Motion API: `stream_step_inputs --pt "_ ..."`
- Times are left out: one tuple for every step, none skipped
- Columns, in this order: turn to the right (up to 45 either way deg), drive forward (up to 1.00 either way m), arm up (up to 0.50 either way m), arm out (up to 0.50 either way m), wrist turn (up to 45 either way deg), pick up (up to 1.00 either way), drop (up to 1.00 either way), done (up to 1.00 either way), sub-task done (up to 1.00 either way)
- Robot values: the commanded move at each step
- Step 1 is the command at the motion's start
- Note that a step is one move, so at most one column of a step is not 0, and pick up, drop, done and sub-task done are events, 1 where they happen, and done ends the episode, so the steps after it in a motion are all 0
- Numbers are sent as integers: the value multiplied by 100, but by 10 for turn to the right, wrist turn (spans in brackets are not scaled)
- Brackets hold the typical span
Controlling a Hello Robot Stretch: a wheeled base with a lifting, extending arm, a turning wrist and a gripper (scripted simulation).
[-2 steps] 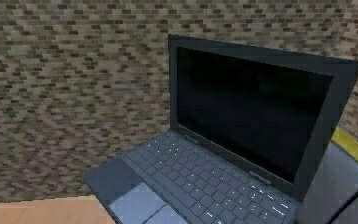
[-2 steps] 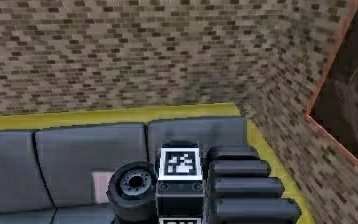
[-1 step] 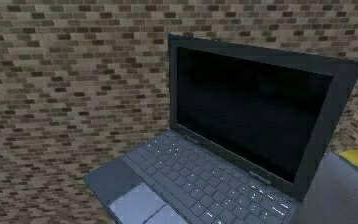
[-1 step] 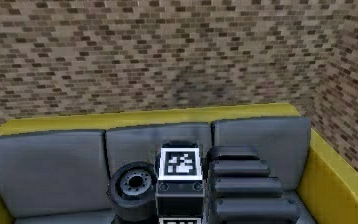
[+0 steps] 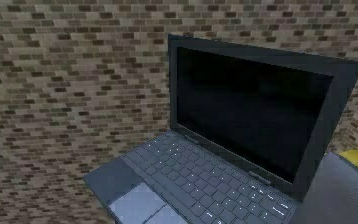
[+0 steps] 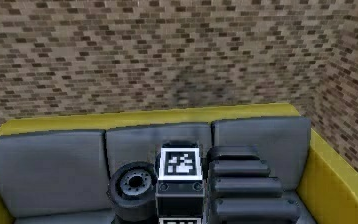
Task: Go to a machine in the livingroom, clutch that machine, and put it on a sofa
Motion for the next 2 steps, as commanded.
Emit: stream_step_inputs --pt "0 0 0 6 0 0 0 0 0" --pt "0 0 0 0 450 0 0 0 0"
